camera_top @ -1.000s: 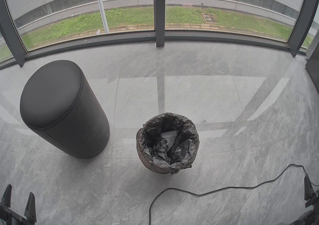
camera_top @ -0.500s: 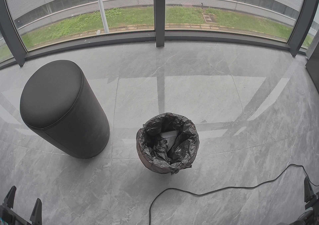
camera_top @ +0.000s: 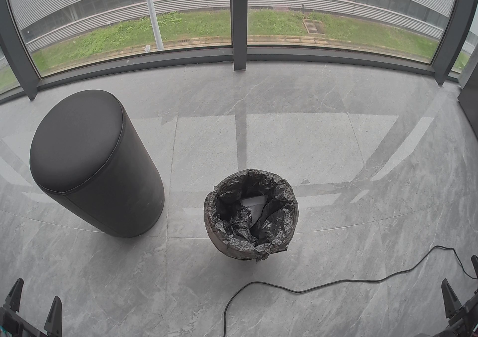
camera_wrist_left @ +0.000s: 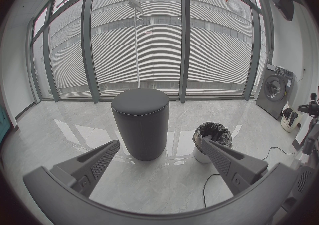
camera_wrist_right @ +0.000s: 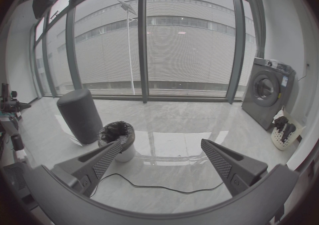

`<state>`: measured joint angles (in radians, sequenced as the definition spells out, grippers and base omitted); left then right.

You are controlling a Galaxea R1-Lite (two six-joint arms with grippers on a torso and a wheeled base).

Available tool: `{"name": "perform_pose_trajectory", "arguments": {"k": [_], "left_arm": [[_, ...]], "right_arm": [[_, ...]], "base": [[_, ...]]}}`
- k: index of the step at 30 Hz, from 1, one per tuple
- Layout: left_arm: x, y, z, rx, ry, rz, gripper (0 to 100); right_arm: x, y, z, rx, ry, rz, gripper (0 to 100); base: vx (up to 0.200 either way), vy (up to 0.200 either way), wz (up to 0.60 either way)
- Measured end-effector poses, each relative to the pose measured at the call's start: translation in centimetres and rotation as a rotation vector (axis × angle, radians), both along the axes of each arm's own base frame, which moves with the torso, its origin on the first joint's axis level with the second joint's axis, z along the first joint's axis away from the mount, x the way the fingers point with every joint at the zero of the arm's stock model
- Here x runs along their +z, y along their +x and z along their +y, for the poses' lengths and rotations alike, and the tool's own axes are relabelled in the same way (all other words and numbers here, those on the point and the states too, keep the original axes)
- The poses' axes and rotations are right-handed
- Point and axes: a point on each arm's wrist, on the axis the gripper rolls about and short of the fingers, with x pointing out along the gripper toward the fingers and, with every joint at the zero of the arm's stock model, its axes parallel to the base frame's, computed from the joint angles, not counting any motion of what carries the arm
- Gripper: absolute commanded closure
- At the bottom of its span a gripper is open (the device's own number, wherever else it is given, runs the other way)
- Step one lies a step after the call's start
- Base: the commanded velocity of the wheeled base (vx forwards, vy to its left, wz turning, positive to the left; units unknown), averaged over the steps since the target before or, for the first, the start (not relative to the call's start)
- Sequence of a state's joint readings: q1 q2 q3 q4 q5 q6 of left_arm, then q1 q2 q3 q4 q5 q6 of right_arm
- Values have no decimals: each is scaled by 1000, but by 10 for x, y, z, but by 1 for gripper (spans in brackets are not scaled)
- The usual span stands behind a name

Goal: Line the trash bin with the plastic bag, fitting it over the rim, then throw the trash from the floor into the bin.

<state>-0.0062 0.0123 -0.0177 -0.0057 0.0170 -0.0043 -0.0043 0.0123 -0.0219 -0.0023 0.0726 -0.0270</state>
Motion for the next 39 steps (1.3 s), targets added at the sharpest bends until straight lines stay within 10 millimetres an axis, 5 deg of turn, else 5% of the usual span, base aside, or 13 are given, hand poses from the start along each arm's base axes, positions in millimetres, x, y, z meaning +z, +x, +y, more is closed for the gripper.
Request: {"name": "perform_pose_trajectory", "arguments": {"k": [12,21,39], "left_arm": [[0,0,0,-2,3,1,0],[0,0,0,-5,6,2,0],[0,0,0,-5,5,3,0]], "right_arm": [[0,0,-1,-26,-168,-8,0],[3,0,-2,-84,-7,-34,0],[-2,0,-1,-63,6,11,0]], "base": [[0,0,0],[0,0,0],[0,0,0]]}}
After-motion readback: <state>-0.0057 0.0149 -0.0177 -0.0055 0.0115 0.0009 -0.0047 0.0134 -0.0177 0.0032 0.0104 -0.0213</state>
